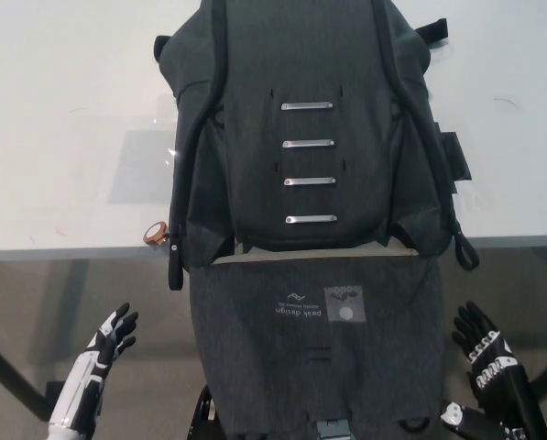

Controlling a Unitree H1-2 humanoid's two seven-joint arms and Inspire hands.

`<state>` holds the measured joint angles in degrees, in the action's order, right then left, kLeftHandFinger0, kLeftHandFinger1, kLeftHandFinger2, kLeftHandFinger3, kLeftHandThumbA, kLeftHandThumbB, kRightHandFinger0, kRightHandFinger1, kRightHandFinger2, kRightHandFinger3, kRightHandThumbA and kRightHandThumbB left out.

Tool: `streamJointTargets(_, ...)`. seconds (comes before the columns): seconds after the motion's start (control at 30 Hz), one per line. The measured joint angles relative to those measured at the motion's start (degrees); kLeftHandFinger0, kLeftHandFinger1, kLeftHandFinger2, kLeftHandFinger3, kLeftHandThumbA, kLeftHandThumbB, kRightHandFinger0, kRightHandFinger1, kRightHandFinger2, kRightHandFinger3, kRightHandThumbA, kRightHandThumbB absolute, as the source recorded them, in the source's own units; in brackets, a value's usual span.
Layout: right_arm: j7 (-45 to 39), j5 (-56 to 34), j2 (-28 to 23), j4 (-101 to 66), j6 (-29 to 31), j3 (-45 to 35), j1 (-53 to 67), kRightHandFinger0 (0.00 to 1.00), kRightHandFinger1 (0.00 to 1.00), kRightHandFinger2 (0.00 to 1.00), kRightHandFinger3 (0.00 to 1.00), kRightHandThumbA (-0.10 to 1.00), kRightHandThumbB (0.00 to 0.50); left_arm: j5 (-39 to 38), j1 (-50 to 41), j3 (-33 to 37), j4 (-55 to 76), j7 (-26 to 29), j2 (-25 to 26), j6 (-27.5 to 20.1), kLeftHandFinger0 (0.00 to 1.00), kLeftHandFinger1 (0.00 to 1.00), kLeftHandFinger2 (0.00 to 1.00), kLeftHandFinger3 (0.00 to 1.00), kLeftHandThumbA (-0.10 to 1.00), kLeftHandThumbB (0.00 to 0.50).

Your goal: A bag is kept in the middle of the table with its flap loosely closed and the robot uses its right hand to adjust it and opens it

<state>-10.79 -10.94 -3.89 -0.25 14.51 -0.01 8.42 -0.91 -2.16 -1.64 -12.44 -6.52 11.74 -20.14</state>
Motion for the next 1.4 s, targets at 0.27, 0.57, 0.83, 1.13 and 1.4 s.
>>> streamJointTargets(0.27, -0.24, -0.12, -0.60, 0.27, -0.39, 0.06, -0.26, 1.00, 1.00, 1.00, 1.00, 1.00, 0.300, 0.01, 0.44, -0.64, 0.48, 0.02, -0.05, 0.02, 1.00, 1.00, 1.00, 1.00, 1.00, 0.500)
streamJointTargets(0.57, -0.35, 0.13, -0.94, 0.79, -0.41, 1.19, 0.15, 1.00, 1.00, 1.00, 1.00, 1.00, 0.275, 1.26, -0.24, -0.60, 0.86, 0.27, -0.03, 0.09, 1.00, 1.00, 1.00, 1.00, 0.97, 0.500)
streamJointTargets(0.83, -0.35, 0.36, -1.07, 0.80, -1.04, 2.15, 0.42, 1.00, 1.00, 1.00, 1.00, 1.00, 0.269, 2.77, -0.81, -0.59, 0.55, 0.49, -0.01, 0.07, 1.00, 1.00, 1.00, 1.00, 1.00, 0.500)
streamJointTargets(1.13, -0.40, 0.41, -1.89, 1.24, -2.21, 2.51, -0.55, 1.00, 1.00, 1.00, 1.00, 1.00, 0.271, 2.92, -0.45, -0.63, -0.10, 0.49, -0.03, 0.03, 1.00, 1.00, 1.00, 1.00, 1.00, 0.500)
streamJointTargets(1.4, -0.45, 0.40, -2.02, 1.82, -2.25, 2.73, -1.04, 1.00, 1.00, 1.00, 1.00, 1.00, 0.353, 2.57, -0.18, -0.70, -0.16, 0.49, -0.04, 0.03, 1.00, 1.00, 1.00, 1.00, 1.00, 0.500)
